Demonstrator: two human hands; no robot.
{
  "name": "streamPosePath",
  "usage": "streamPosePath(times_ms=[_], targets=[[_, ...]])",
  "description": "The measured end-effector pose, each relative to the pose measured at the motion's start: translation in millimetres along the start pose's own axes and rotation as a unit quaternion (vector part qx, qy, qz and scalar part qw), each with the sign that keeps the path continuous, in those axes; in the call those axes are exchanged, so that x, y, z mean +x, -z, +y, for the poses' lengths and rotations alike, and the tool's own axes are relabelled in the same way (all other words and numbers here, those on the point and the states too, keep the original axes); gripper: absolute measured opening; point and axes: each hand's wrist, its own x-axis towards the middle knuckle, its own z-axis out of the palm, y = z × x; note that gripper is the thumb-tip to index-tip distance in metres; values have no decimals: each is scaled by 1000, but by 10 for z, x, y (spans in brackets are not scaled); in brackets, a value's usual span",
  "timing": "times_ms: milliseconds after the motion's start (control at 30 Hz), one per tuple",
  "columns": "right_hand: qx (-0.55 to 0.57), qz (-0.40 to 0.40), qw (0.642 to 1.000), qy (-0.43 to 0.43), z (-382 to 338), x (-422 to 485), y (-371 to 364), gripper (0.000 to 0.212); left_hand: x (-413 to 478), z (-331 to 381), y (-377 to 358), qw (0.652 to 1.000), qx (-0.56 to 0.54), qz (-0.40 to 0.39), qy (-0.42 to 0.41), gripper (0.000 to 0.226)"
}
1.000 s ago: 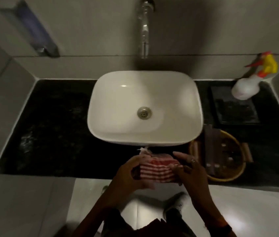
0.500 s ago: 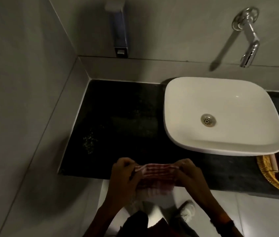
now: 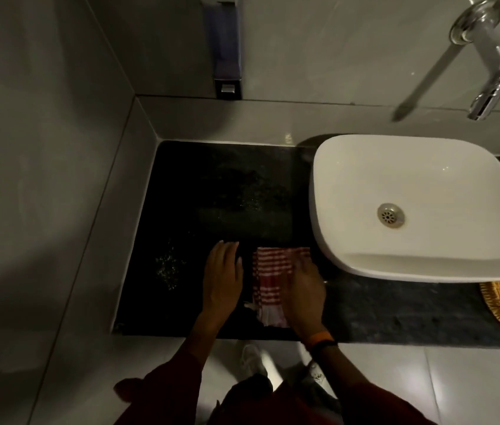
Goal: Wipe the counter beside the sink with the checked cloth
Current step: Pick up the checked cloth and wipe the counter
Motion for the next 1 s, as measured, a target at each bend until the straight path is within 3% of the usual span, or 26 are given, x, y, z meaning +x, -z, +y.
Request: streamPosePath(times_ms=[100,200,367,500,867,1000], targets=[[-97,-102,989,47,37,-24,-385,63,-20,-299,-137,989,125,-54,-64,63],[-109,-77,989,58,118,20,-588,74,-51,-478,-272,979,168,-84,-83,74],[-123,-23,991,36,73,442,-734,73,-23,-522,-323,975,182,-105,-75,77],[-145,-36,989,23,-166,1114,-758,76,-9,-535,-329,977,167,-104,-78,77],[-136,-93,950,267,-950,1933,-1203,75,-17,-557,-384,977,174,-80,-91,77],[-118,-106,943,292,-1066,1918,-1226,80,-22,-559,-375,979,163,-73,-100,76]])
